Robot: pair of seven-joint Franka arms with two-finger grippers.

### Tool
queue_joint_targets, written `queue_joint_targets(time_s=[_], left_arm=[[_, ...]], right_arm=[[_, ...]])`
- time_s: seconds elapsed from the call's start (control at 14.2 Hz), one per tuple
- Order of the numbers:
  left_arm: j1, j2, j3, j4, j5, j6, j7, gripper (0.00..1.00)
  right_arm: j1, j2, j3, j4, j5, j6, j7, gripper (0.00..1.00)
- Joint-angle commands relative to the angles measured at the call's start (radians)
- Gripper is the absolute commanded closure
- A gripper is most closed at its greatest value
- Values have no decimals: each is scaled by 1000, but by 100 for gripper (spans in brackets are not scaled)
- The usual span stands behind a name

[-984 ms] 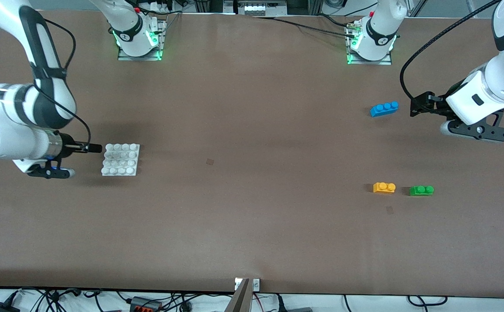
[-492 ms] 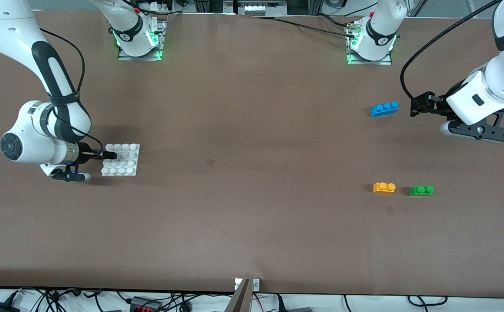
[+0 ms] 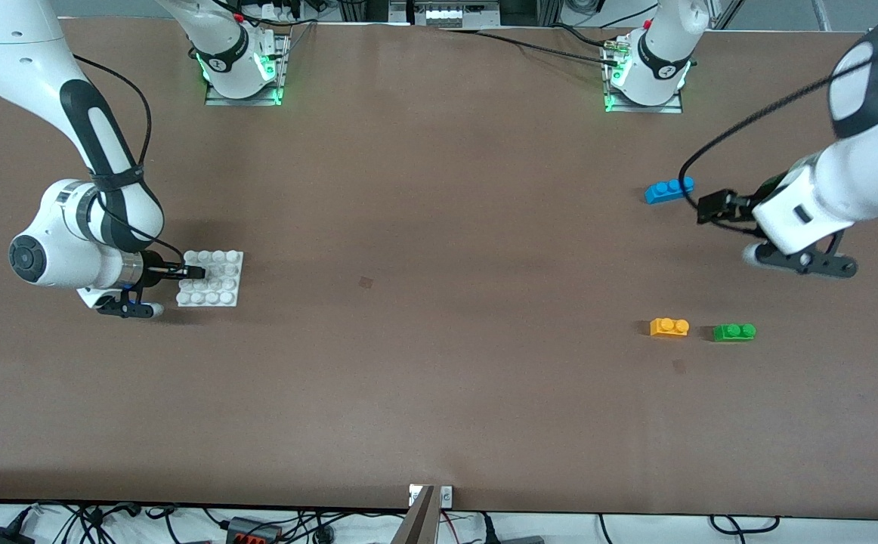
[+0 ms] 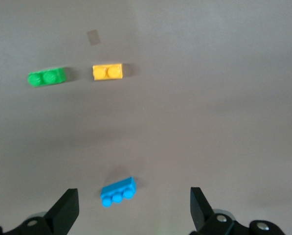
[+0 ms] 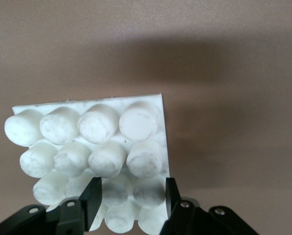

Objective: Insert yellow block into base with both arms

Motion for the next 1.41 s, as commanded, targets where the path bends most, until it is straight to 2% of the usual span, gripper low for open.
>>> queue_joint_targets(time_s=[0.0, 0.14, 0.35, 0.49, 0.63, 0.91, 1.34], left_arm=[[-7, 112, 5, 16, -21, 107, 21, 0], [-7, 172, 5, -14, -19, 215, 21, 0], [-7, 192, 5, -109, -10, 384, 29, 0], [2, 222, 5, -154, -13, 502, 99, 0], [2, 247, 5, -154, -13, 530, 105, 0], [25, 301, 10, -154, -13, 608, 174, 0], [39, 376, 39, -152, -24, 709, 233, 0]], right_arm=[[2, 2, 3, 5, 19, 8, -25, 52], [6, 12, 5, 6, 19, 10, -25, 52], [60, 31, 5, 8, 21, 14, -22, 52], [118, 39, 5, 23, 37, 19, -7, 52], [166, 63, 5, 45, 85, 19, 1, 52], [313, 109, 3, 103, 258, 19, 62, 52], [551, 223, 3, 308, 258, 20, 390, 52]])
